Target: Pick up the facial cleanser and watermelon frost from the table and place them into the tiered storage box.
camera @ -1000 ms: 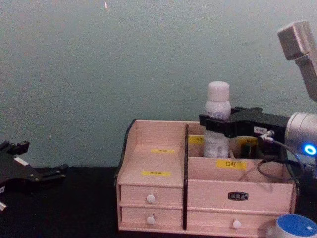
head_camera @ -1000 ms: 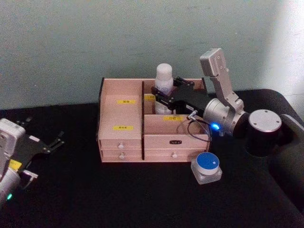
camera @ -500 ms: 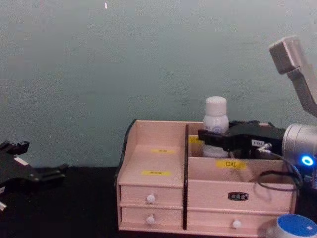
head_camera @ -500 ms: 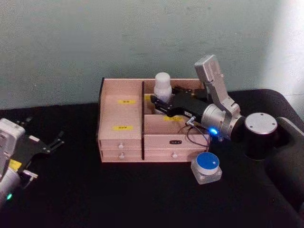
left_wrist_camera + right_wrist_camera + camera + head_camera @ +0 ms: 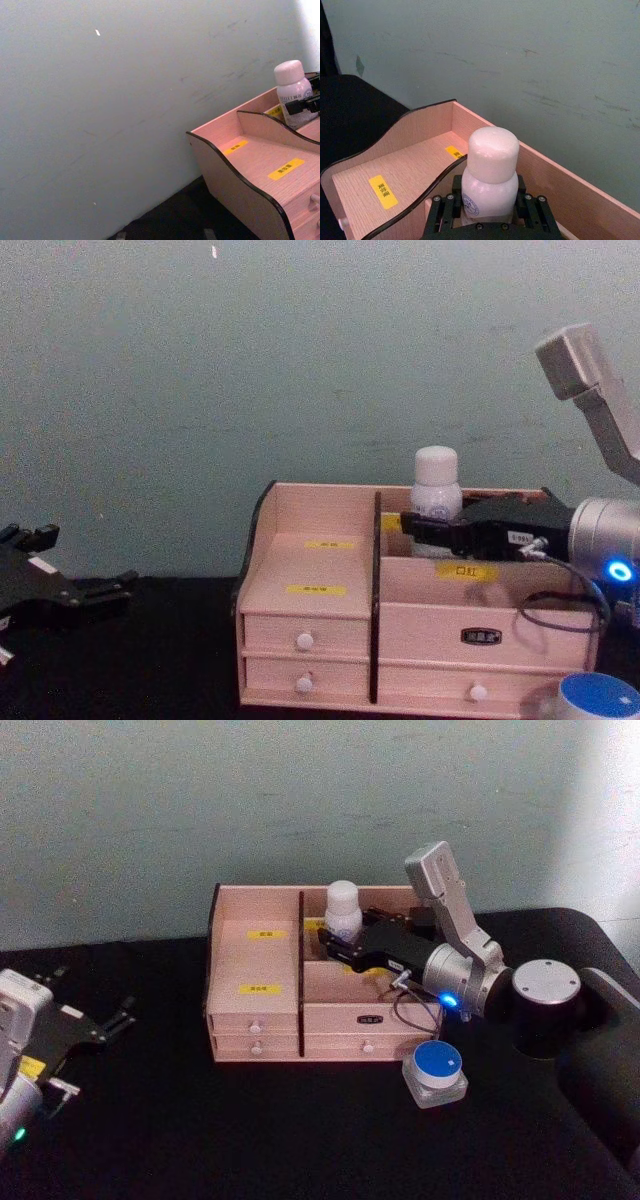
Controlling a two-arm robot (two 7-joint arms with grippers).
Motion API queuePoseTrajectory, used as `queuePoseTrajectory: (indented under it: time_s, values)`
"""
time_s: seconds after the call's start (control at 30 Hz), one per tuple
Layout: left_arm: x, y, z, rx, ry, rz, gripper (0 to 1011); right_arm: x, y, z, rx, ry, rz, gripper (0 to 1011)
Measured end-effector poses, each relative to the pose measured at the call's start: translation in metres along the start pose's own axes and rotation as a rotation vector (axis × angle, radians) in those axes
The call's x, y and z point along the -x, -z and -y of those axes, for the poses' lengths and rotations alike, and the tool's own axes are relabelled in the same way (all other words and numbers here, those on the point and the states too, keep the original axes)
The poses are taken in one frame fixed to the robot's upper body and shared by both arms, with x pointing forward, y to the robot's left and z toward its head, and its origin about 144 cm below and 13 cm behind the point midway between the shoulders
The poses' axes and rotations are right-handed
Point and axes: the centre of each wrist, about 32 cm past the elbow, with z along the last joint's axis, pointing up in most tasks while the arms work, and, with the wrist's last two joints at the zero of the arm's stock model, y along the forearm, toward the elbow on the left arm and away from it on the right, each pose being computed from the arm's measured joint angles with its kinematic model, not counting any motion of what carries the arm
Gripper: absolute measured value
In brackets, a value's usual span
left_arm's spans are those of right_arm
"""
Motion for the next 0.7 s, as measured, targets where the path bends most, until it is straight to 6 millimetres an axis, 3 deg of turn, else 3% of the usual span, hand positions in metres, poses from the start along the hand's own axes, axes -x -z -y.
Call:
queuePoseTrajectory:
  time_s: [0.47, 0.7]
  values:
    - [0.0, 0.0, 0.0, 0.0, 0.0, 0.0, 1001, -0.0003, 0.0001, 0.0004, -0.001, 0.001, 0.0, 604]
    - [0.0, 0.0, 0.0, 0.0, 0.0, 0.0, 1001, -0.0002, -0.0002, 0.0003, -0.003, 0.0, -0.001, 798]
